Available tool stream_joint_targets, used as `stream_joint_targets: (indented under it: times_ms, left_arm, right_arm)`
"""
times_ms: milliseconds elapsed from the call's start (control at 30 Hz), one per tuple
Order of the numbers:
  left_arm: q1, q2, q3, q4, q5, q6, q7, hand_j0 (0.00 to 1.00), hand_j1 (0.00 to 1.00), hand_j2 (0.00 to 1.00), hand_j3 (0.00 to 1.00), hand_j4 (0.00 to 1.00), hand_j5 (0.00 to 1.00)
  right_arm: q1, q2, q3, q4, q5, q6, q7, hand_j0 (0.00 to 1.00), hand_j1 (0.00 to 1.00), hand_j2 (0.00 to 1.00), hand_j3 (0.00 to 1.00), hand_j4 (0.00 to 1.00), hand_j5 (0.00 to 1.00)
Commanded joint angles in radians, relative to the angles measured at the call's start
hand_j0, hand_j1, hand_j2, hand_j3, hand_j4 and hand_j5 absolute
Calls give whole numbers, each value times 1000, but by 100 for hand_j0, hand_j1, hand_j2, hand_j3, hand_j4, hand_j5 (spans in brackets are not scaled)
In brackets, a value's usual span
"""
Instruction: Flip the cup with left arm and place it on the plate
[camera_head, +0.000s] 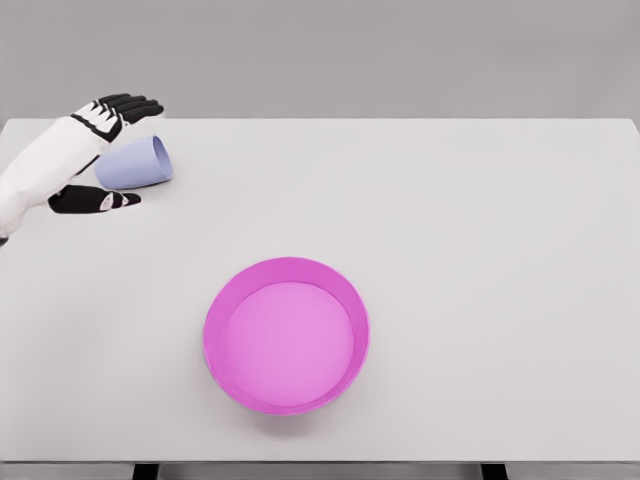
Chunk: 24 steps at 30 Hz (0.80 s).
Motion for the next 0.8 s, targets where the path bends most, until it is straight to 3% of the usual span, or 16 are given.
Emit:
stream_joint_targets:
  times_ms: [0,33,67,133,233,300,433,567,767]
  left_arm:
    - [-9,-3,-46,3,50,101,-1,100,100,100,100,100,100]
    - [-34,-6,-69,5,62,133,-3,100,100,100,100,100,100]
    - [-109,-15,-159,8,71,265,-4,100,100,100,100,100,100]
    - [-196,-15,-265,14,85,380,-4,100,100,100,100,100,100]
    - [-244,-9,-327,26,172,415,-9,100,100,100,100,100,100]
    - [-288,-1,-371,56,232,418,-62,100,100,100,100,100,100]
    - [-416,2,-530,132,355,521,-107,100,100,100,100,100,100]
    - [-471,27,-600,135,453,567,-142,100,100,100,100,100,100]
    - [-491,24,-603,157,464,695,-136,100,100,100,100,100,100]
  right_arm:
    - [0,0,0,0,0,0,0,100,100,100,100,100,100]
    - [0,0,0,0,0,0,0,100,100,100,100,100,100]
    - [0,0,0,0,0,0,0,100,100,100,100,100,100]
    - [0,0,0,0,0,0,0,100,100,100,100,100,100]
    - [0,0,0,0,0,0,0,100,100,100,100,100,100]
    - [0,0,0,0,0,0,0,100,100,100,100,100,100]
    - [0,0,0,0,0,0,0,100,100,100,100,100,100]
    - [0,0,0,0,0,0,0,100,100,100,100,100,100]
    - [0,0,0,0,0,0,0,100,100,100,100,100,100]
